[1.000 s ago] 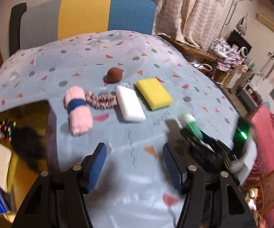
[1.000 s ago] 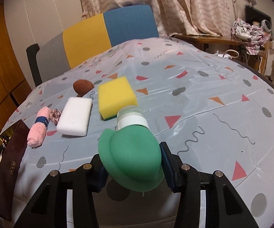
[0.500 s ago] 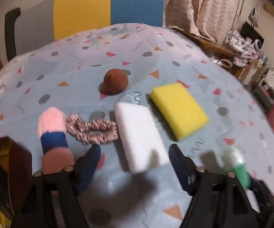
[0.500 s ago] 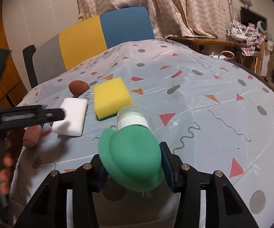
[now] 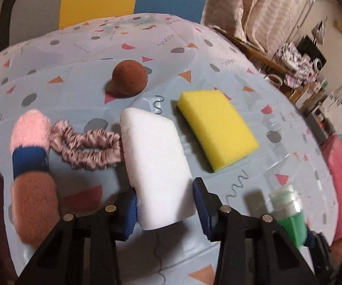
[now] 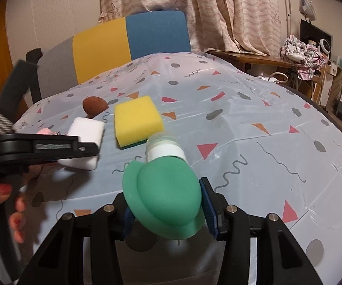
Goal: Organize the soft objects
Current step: 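Carry the white foam block into the gold tray and open the left tool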
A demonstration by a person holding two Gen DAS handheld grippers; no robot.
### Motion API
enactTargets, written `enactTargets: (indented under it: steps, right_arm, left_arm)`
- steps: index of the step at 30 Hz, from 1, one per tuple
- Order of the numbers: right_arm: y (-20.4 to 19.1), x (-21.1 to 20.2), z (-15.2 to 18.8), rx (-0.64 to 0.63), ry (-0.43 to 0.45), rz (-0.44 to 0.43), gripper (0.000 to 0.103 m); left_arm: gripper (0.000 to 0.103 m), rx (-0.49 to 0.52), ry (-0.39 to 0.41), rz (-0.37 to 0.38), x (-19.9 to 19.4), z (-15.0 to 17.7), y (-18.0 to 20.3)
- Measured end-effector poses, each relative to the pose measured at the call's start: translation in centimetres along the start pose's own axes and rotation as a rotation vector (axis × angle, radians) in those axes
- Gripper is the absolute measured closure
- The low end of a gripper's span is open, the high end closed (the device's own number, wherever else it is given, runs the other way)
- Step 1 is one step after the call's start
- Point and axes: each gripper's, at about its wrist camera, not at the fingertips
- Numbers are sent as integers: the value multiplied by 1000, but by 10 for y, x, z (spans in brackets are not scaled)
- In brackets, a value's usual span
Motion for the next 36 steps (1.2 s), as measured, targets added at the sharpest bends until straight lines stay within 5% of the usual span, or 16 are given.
enactTargets:
  steps: [10, 17, 27, 36]
  right_arm:
    - [-1, 4, 0, -1, -19, 14, 54]
    - [-7, 6, 0, -29, -29, 33, 54]
    - [-10, 4, 0, -49, -26, 52, 54]
    - [-14, 3, 0, -66, -26, 74, 54]
  left_arm:
    - [61, 42, 118, 184, -69, 41, 5]
    - [61, -78, 134, 248, -110, 74, -38]
    - [61, -102, 213, 162, -170, 113, -82]
    - [60, -222, 197, 71, -185, 138, -144]
Point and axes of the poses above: each gripper's, at about its wrist camera, not at the fingertips, and x roughly the way its jaws point, y to its right, z to its underside, and after that the axes turned 5 degrees about -y, right-handed
